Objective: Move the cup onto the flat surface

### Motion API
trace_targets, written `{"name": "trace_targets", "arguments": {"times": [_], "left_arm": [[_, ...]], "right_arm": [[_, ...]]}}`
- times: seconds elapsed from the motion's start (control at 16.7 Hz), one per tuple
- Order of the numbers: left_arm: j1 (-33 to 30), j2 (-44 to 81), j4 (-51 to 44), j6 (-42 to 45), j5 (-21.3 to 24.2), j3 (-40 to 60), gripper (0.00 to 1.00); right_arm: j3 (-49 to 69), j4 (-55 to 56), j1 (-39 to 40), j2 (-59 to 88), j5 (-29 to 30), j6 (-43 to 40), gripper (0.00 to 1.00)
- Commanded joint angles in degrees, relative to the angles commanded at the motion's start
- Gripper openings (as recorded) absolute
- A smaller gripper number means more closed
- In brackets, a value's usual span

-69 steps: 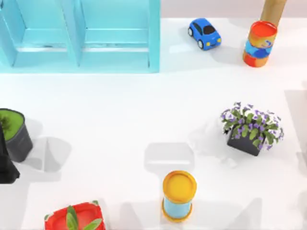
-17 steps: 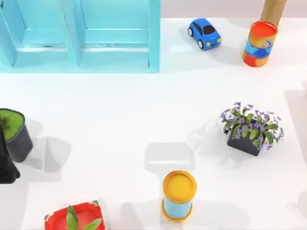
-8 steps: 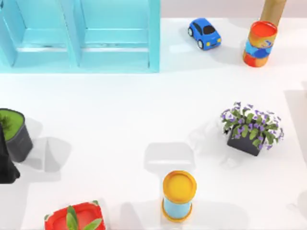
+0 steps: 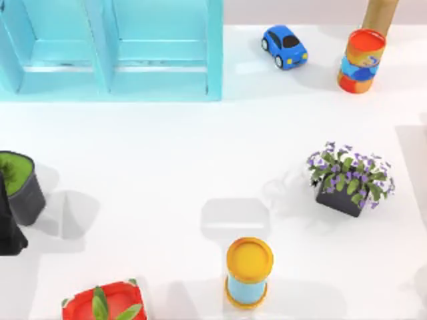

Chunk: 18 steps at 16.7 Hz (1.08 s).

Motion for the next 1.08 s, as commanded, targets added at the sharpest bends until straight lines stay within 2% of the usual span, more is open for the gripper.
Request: {"name": "trace_targets", "arguments": {"times": [0.66, 1.08], "left_arm": [[0.0, 0.0, 0.0, 0.0, 0.0, 0.0, 1.0], [0.0, 0.0, 0.0, 0.0, 0.0, 0.0, 1.0]], "right_arm": [[6.1, -18.4, 15.1, -10.4, 0.6, 13.9, 0.0], [6.9, -19.5, 16.4, -10.2, 0.5, 15.4, 0.0]]}}
